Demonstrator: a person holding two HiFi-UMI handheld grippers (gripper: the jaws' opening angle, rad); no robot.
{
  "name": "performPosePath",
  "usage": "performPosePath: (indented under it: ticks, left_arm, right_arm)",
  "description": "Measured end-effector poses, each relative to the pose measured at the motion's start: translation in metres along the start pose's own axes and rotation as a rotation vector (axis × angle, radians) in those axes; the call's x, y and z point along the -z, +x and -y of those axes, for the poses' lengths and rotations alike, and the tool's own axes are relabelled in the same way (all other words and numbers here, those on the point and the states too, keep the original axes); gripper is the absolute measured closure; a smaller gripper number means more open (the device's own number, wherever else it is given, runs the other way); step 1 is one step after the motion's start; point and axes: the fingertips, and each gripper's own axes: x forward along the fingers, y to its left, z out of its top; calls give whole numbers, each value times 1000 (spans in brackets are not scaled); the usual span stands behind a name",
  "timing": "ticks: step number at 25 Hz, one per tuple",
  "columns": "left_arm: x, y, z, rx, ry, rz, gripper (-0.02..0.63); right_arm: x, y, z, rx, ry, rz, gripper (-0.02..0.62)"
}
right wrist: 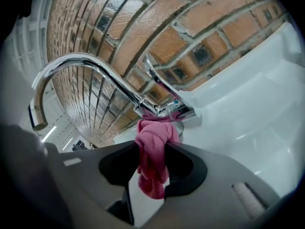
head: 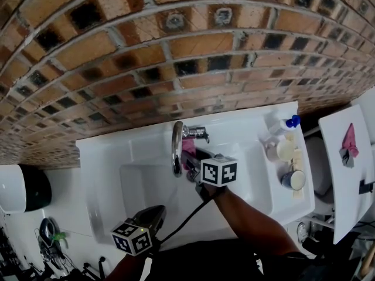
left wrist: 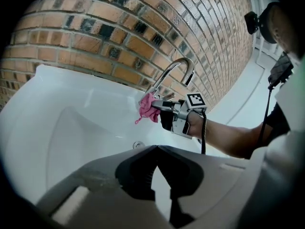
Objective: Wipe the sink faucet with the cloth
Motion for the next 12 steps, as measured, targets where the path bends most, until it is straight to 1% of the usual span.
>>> performPosePath:
  ticks: [6, 12]
  left_arm:
    - [-3, -1, 1, 1, 5, 14, 600]
    - [-6, -8, 2, -7, 6, 36, 600]
  right_arm:
    - [-14, -10, -14, -28, -52, 46, 439]
    - [-34, -23, -40, -81, -174, 91, 439]
